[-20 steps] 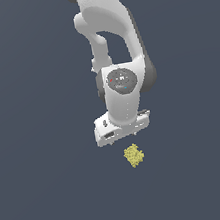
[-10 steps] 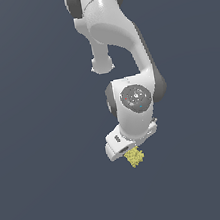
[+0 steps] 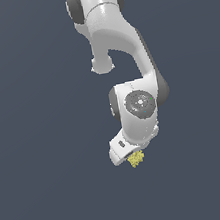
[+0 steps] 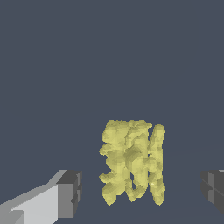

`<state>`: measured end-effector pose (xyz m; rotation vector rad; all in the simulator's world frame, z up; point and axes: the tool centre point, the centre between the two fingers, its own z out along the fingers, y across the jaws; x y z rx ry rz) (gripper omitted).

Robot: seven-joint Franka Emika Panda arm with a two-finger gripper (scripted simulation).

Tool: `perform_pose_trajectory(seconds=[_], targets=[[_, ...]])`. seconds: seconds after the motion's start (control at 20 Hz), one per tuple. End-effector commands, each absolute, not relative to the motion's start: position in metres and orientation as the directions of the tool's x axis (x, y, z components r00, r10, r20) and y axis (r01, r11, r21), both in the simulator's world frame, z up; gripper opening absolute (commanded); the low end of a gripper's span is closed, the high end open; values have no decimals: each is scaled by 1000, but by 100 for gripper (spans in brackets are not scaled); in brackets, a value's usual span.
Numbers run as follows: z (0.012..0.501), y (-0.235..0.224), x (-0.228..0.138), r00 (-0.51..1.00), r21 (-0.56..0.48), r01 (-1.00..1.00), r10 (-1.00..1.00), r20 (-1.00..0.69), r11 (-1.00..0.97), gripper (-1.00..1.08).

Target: Pick up the object and move it to a goal position.

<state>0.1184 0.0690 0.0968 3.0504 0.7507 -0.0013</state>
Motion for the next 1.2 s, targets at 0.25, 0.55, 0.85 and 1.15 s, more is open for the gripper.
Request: perform_pose_trajectory(seconds=[0.25,0.55,0.85,1.15], targets=[[82,69,118,885,0,465,465,0,-885,100],[50,69,118,885,0,466,466,0,-885,100],[46,70,119,884,0,467,467,0,-884,100],[47,70,119,884,0,467,467,0,-884,-100]])
